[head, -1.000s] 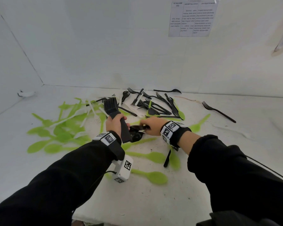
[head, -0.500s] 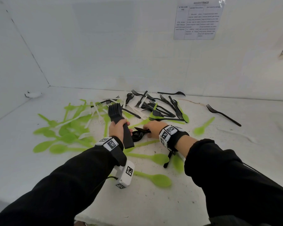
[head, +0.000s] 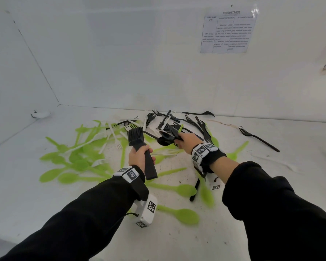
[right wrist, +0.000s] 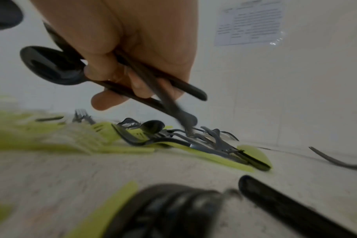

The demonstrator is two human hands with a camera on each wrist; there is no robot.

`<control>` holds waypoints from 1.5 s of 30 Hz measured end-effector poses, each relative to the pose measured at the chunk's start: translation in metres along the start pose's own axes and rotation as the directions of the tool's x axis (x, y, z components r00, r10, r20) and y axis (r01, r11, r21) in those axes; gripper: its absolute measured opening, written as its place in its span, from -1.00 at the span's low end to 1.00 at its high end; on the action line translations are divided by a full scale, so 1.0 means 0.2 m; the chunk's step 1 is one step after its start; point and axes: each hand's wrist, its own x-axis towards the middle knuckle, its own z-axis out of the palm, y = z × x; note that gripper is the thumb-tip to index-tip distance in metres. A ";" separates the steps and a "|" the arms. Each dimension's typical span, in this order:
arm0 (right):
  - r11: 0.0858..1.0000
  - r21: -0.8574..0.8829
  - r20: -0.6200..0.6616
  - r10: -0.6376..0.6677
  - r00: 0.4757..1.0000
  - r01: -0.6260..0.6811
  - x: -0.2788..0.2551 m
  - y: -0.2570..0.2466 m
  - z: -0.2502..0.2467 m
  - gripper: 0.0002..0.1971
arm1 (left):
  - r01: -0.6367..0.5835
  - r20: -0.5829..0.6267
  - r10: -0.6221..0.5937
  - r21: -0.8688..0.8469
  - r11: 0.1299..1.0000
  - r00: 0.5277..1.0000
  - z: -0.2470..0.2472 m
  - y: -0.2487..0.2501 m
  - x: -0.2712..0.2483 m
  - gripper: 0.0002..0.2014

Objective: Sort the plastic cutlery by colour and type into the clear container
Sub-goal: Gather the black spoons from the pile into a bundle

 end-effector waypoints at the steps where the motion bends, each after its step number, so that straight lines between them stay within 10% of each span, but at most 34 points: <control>1: 1.000 -0.013 -0.012 0.007 1.000 -0.007 0.01 0.01 -0.02 -0.71 | 0.008 0.001 -0.008 0.002 1.000 1.000 0.00 -0.01 0.00 -0.86; 6: 0.980 -0.125 -0.083 0.147 0.986 -0.157 0.06 0.02 -0.10 -0.64 | 0.035 0.020 -0.035 -0.001 0.999 0.999 0.04 -0.01 0.02 -0.87; 13: 0.955 0.229 -0.193 0.234 0.953 -0.188 0.14 0.03 -0.14 -0.62 | 0.074 0.055 -0.075 0.018 0.997 0.996 0.11 -0.02 0.07 -0.90; 20: 0.959 0.061 -0.057 0.281 0.958 -0.277 0.25 0.11 -0.08 -0.41 | 0.096 0.077 -0.100 0.047 0.994 0.992 0.16 -0.02 0.13 -0.88; 29: 0.952 -0.048 0.010 0.305 0.952 -0.304 0.29 0.15 -0.07 -0.67 | 0.113 0.078 -0.117 0.058 0.992 0.990 0.15 -0.04 0.18 -0.94; 36: 0.984 0.169 -0.173 0.087 0.981 -0.057 0.29 0.17 -0.20 -0.77 | 0.125 0.066 -0.129 0.072 0.990 0.989 0.12 -0.07 0.17 -0.92; 45: 0.935 -0.064 -0.114 -0.355 0.928 0.350 0.12 0.03 -0.25 -0.76 | 0.217 0.221 -0.241 0.127 0.968 0.945 0.16 -0.07 0.08 -0.83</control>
